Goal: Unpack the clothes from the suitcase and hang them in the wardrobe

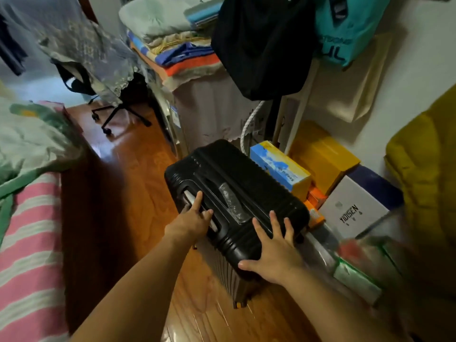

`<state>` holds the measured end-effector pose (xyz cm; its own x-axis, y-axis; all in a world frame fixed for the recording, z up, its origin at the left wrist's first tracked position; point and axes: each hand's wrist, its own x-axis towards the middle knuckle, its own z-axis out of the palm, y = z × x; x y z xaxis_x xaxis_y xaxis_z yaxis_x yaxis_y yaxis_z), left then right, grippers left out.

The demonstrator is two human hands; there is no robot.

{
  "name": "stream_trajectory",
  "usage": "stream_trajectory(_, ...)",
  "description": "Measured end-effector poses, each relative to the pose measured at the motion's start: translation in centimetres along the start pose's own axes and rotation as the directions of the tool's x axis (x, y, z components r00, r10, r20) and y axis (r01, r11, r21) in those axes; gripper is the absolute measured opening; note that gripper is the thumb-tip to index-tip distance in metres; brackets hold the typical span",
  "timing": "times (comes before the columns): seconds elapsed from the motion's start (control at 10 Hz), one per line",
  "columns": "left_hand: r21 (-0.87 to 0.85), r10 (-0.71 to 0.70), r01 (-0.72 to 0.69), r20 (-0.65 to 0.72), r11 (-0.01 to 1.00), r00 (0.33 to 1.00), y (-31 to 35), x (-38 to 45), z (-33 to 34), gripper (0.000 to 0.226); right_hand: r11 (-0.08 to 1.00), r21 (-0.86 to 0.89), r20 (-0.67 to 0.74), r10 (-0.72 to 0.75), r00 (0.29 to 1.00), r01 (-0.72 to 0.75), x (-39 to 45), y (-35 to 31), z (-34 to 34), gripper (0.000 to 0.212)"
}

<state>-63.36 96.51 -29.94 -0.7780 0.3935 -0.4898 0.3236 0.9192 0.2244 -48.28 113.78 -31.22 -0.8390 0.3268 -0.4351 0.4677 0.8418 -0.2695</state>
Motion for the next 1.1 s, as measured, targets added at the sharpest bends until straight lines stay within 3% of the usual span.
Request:
stream_trajectory(0.2,0.104,0.059,-0.059,0.001,0.993,0.998,-1.1,10.7,-5.2,0.062,0.997,0.011,-0.024,0.08,0.996,-0.08,9.8,-2.9,-3.8,0.12)
stream_trajectory(0.3,0.079,0.07,-0.072,0.027,0.994,0.997,-1.0,14.0,-7.9,0.06,0.993,-0.007,-0.032,0.116,0.993,-0.116,13.4,-3.9,-5.3,0.121)
stream_trajectory(0.6,0.082,0.179,-0.182,0.042,0.98,0.983,-0.1,20.1,-11.9,0.058,0.979,-0.011,-0.066,0.2,0.977,-0.202,18.8,-5.8,-7.6,0.119)
stream_trajectory(0.7,0.073,0.158,-0.162,0.059,0.984,0.986,0.0,21.7,-12.5,0.061,0.975,-0.014,-0.047,0.221,0.974,-0.222,19.6,-6.2,-8.1,0.119)
stream_trajectory(0.8,0.012,0.091,-0.093,0.076,0.996,0.993,0.3,20.8,-12.8,0.07,0.971,-0.038,-0.034,0.235,0.971,-0.236,18.9,-6.9,-8.3,0.115)
stream_trajectory(0.9,-0.067,0.055,-0.06,-0.077,0.996,0.996,0.9,16.2,-12.1,0.07,0.968,-0.016,0.003,0.249,0.969,-0.249,16.3,-7.8,-9.0,0.099)
stream_trajectory(1.0,0.011,0.128,-0.128,-0.164,0.992,0.978,2.1,9.5,-13.4,0.023,0.98,-0.021,0.04,0.197,0.98,-0.196,11.7,-8.2,-11.5,0.084)
stream_trajectory(1.1,0.079,0.154,-0.14,-0.198,0.987,0.968,3.5,2.5,-16.3,0.02,0.988,-0.027,0.031,0.155,0.987,-0.155,6.2,-7.7,-15.9,0.072)
